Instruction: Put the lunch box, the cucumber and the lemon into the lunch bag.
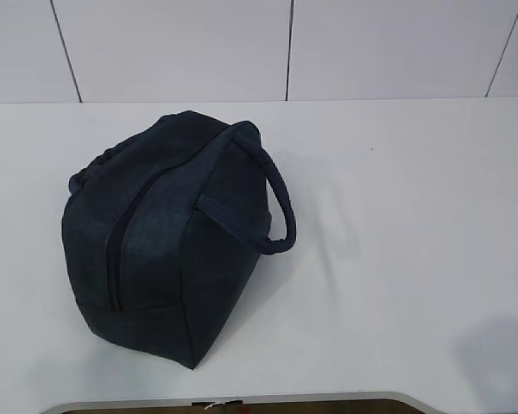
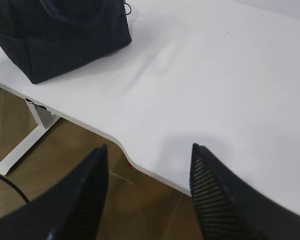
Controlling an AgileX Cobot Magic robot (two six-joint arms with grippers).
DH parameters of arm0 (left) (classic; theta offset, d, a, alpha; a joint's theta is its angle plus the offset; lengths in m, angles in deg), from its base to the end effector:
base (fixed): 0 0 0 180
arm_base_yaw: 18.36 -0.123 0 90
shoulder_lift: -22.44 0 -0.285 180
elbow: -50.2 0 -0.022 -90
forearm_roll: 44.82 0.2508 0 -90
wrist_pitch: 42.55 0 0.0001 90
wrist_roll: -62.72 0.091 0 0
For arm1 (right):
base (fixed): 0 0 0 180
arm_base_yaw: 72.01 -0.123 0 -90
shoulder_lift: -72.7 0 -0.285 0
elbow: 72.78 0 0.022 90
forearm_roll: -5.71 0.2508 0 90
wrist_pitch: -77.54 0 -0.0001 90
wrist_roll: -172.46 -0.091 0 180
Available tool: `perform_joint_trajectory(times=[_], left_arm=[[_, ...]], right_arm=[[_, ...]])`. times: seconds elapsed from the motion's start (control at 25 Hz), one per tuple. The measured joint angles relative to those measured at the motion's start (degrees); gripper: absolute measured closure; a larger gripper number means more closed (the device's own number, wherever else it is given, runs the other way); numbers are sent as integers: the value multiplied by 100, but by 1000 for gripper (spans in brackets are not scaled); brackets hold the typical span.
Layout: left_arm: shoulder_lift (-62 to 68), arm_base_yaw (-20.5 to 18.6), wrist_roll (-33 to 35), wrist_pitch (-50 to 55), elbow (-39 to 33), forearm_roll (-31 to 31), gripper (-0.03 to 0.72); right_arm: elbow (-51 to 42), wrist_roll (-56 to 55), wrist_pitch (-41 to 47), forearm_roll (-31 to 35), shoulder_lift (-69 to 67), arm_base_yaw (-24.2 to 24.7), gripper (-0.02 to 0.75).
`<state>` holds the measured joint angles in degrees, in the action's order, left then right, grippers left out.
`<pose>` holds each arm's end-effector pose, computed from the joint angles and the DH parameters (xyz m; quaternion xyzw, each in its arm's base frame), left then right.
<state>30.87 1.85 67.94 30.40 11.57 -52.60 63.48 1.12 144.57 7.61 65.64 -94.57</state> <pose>-0.0370 0.0011 0.3067 0.2050 0.8395 -0.1306 0.4859 -0.0214 -0.0059 0.2911 -0.2327 0.8241 0.0788 0.5105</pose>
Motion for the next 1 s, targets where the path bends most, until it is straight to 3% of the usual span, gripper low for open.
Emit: perform_joint_trajectory(times=[0.28,0.6,1.0], left_arm=[[0,0,10,-60,-676,54,439],[0,0,33,-780,-909,197,446],[0,0,43,-892,-967,197,446]], right_arm=[[-420,-254,-154,-8,23,0,312],[-468,-289,-154,-190,23,0,312],[-468,-302,-154,-222,23,0,312]])
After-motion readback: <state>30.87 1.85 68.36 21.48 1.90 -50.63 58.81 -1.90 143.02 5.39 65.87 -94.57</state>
